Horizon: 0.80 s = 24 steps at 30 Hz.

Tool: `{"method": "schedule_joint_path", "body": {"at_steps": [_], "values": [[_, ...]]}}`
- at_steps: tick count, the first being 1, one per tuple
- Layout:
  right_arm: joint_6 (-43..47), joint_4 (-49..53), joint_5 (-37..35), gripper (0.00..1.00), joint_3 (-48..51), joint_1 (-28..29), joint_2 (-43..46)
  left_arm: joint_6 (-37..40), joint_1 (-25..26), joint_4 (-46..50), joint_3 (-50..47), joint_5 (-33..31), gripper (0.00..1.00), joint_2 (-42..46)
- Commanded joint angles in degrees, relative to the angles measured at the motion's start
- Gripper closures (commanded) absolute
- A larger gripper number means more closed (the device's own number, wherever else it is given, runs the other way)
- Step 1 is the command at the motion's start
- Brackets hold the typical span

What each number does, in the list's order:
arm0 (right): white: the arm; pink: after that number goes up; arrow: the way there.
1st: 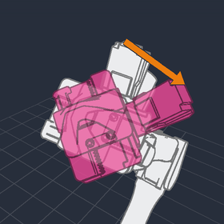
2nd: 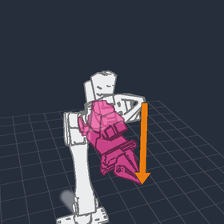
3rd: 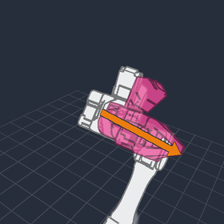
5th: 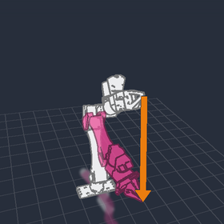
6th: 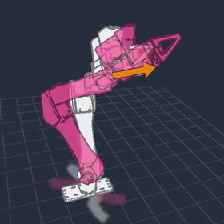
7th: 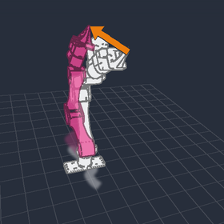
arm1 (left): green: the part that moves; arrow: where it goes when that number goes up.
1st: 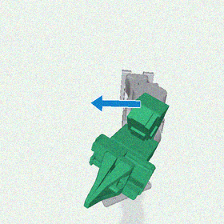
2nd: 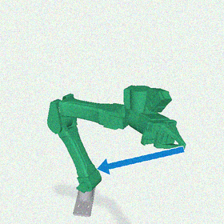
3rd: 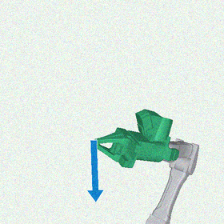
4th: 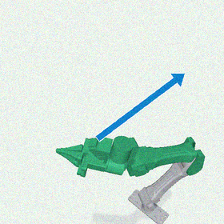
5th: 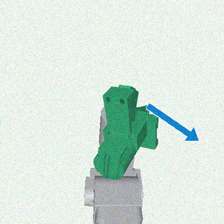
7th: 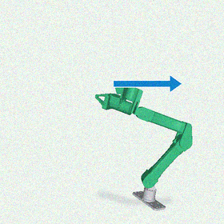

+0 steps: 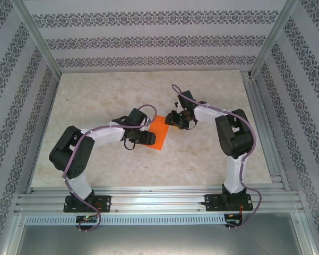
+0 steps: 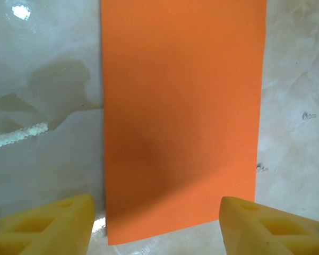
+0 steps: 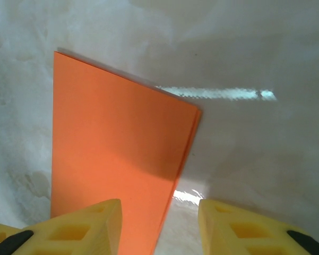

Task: Fold a paper plane with a square sheet of paper (fold left side to right side)
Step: Fold the triangle a second time at the center of the table.

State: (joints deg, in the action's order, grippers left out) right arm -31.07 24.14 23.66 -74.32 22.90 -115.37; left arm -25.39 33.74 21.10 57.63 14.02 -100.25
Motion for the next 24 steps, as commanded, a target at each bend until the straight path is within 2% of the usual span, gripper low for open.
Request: {"method": "schedule_joint_path", "body": {"at_steps": [1,8,20,24], "values": [[-1.36,-0.71,0.26,0.58,-2.76,0.94,-2.38,-3.20,-0.84,-1.92,0.90,0.77,0.36,-0.55],[-1.61,-0.89,1.43,0.59,-6.40,2.70,-5.76,-4.80,-1.34,-3.33,-1.49,-0.32,0.36,1.06],[-1.89,-2.31,3.87,0.61,-13.29,4.71,-9.32,-1.73,-2.48,-1.03,-5.59,-4.25,0.36,10.05],[-1.37,-0.95,2.84,0.60,-12.92,4.27,-6.56,0.10,-2.41,-3.78,-7.74,-0.87,0.36,12.12]]}}
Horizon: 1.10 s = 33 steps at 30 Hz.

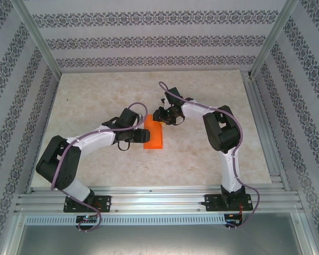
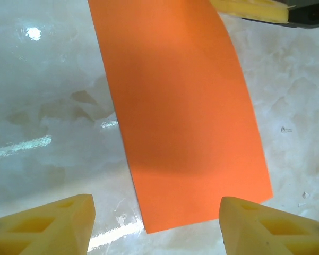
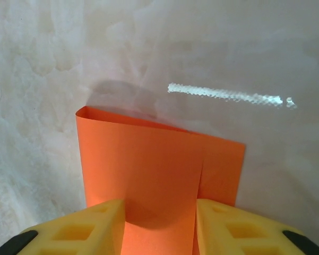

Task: Fold a paper plane with a square sheet of paper (fold left side to right side)
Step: Fold the triangle a second time at the center of the table.

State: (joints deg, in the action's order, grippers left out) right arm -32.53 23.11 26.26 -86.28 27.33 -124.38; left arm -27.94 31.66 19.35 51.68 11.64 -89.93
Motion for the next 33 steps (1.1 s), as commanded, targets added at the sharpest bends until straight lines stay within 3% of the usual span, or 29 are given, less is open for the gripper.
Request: {"method": "schedule_joint_path", "body": {"at_steps": [1,7,16,23,33], "values": [[-0.23,0.11,0.36,0.59,-0.62,-0.29,2.93,3.30,-0.24,-3.39,-2.51,2.69,0.36,2.25],[-4.72,-3.32,3.78,0.60,2.81,0.00,4.06,9.23,1.69,-9.00,-6.46,3.39,0.35,5.57],[-7.02,-4.94,4.51,0.60,3.49,0.71,4.07,15.45,6.51,-11.52,-9.05,-2.18,0.28,7.61],[-6.75,-4.27,4.10,0.60,3.14,0.68,3.97,19.88,13.47,-9.05,-5.54,-10.83,0.22,5.03],[-6.58,-3.73,4.19,0.60,2.78,0.70,3.70,24.18,20.98,-4.43,3.92,-23.64,0.14,-5.89]]}}
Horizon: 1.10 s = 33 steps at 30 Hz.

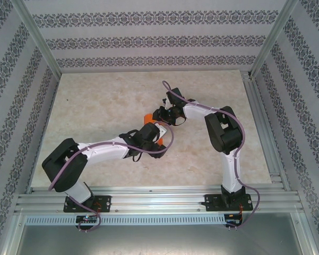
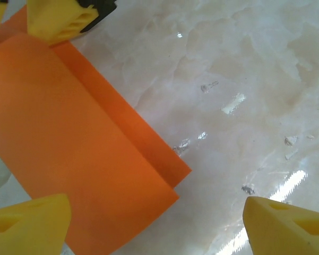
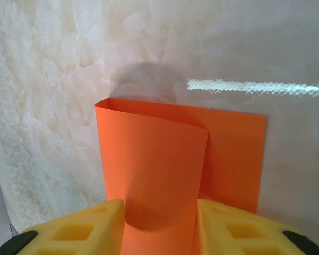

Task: Fold a paper plane with a square sheet of paper (fold left side to right side)
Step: Fold the triangle a second time at the center of the table.

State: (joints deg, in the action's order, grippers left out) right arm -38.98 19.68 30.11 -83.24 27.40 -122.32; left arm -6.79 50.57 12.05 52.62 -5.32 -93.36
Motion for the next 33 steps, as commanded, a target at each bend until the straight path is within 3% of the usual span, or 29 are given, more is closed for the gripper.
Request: {"method": "schedule_joint_path", "body": {"at_steps": [1,9,17,25,33], "values": [[-0.04,-0.22,0.30,0.60,-0.25,0.63,1.60,3.14,2.58,3.50,3.88,-8.07,0.14,-3.43],[0.26,0.44,0.35,0.60,-0.86,0.64,1.27,3.04,4.63,7.60,7.79,-14.29,0.24,-8.50],[1.08,1.56,-0.23,0.60,-1.74,0.55,0.81,1.36,5.01,9.13,5.81,-14.99,0.51,-4.48],[1.62,2.10,-0.35,0.60,-2.31,0.46,0.98,-0.14,4.99,8.43,4.78,-9.82,0.81,-1.27],[2.89,2.79,-0.84,0.58,-2.20,-0.56,4.35,-2.03,3.87,7.27,4.13,-6.53,0.99,-0.27]]}}
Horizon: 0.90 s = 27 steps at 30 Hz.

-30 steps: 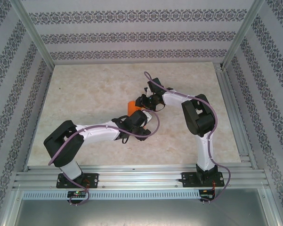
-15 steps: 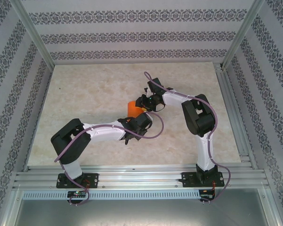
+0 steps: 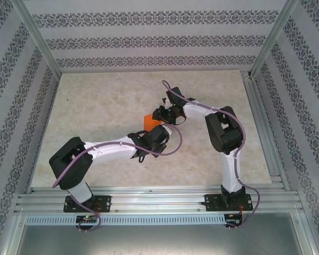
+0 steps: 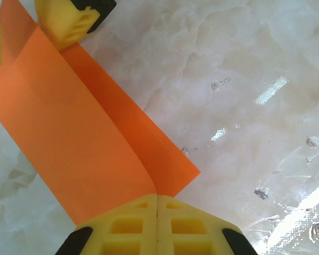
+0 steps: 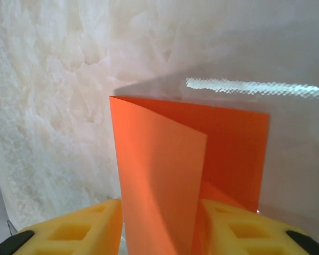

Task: Fold a paper plane with a square sheet of paper (fold left side to right side)
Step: Fold the triangle a second time at the center of the table.

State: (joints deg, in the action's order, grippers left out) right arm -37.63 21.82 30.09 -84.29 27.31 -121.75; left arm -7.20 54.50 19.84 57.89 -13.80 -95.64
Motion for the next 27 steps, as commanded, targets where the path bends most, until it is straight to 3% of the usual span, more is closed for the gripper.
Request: {"method": "schedule_joint_path", "body": {"at_steps": [1,8,14,19,27], "values": [[1.67,0.89,-0.75,0.58,-1.14,-0.63,4.06,-1.83,-0.48,-0.95,-1.29,2.47,1.00,2.19],[2.65,1.43,-0.55,0.50,-0.24,-1.61,5.56,-3.82,-4.57,-4.07,-3.59,9.92,1.00,4.84],[3.32,-0.21,-1.88,0.44,6.43,-4.61,11.89,-6.44,-10.08,-8.74,-6.95,18.53,1.00,7.23],[2.40,-2.95,-0.15,0.61,14.59,-4.77,16.34,-7.26,-13.94,-12.97,-8.70,24.36,1.00,7.17],[-1.35,-9.09,1.00,0.85,24.19,-0.42,19.88,-6.99,-17.81,-12.91,-8.94,25.85,1.00,6.67]]}}
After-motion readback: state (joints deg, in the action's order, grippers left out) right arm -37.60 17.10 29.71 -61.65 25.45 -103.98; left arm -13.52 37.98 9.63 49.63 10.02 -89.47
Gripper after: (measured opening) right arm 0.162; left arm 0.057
